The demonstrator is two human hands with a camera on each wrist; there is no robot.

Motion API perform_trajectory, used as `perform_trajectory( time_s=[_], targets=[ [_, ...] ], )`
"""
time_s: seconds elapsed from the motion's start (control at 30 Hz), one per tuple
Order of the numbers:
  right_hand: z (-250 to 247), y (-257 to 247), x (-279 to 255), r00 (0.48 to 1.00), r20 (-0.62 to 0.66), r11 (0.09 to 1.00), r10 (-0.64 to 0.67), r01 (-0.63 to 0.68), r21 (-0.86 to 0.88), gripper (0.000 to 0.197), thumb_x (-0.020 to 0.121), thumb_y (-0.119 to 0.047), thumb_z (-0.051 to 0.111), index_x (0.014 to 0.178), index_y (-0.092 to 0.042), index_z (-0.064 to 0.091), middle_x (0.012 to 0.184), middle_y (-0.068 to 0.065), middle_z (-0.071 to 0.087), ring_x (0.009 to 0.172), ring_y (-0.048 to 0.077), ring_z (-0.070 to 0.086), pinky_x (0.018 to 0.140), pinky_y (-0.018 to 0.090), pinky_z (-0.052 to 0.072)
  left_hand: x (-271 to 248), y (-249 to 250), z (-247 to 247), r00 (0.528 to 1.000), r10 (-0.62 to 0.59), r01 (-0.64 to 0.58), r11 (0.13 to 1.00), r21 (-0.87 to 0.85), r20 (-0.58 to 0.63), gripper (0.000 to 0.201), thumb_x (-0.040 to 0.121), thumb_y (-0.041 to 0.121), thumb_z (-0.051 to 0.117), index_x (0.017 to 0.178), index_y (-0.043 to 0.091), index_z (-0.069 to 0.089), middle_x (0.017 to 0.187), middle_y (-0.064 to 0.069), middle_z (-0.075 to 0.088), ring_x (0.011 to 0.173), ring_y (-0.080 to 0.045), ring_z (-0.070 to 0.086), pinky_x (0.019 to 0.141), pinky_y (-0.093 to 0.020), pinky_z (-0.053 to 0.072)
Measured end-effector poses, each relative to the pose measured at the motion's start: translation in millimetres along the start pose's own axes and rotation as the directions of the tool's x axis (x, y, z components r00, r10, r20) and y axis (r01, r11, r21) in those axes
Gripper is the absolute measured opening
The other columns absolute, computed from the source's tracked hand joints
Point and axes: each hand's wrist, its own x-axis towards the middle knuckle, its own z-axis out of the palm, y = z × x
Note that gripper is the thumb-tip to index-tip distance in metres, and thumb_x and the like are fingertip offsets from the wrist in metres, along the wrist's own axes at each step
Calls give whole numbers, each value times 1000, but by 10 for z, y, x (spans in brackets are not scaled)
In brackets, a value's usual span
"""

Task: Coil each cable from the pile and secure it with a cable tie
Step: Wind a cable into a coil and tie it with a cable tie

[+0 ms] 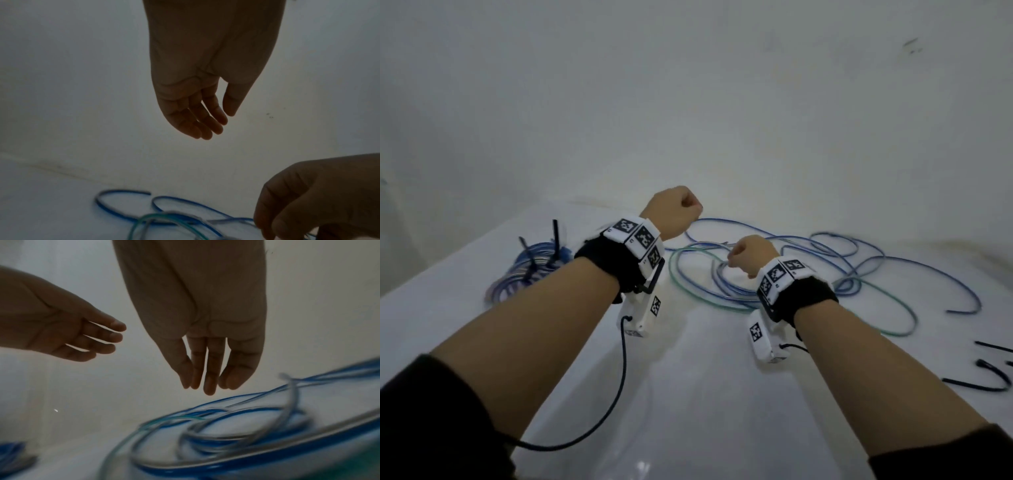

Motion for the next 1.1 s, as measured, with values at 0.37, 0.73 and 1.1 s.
perform_trajectory(
  time_s=[0.37,0.73,1.1],
  targets=[
    [-347,978,-8,978,205,902,-49,131,-412,38,86,-17,67,123,-18,61,128,8,57,117,24,53,95,29,42,186,129,1031,856,-20,-170,933,318,517,30,90,21,58,120,14,59,123,-3,60,115,-18,54,96,-25,40],
    [-514,1098,71,932,-283,912,-224,303,276,16,91,-17,60,88,-2,64,85,10,60,81,23,58,74,32,46,367,1,1231,866,8,-255,867,427,500,27,95,24,50,118,10,57,119,-11,58,112,-29,52,94,-34,41],
    [-439,979,182,806,-442,883,-394,465,60,44,89,-23,62,131,-16,50,128,7,49,117,19,45,98,32,39,362,55,904,970,203,-219,969,117,133,19,97,21,45,91,16,62,75,-2,56,74,-22,53,69,-34,45]
  ],
)
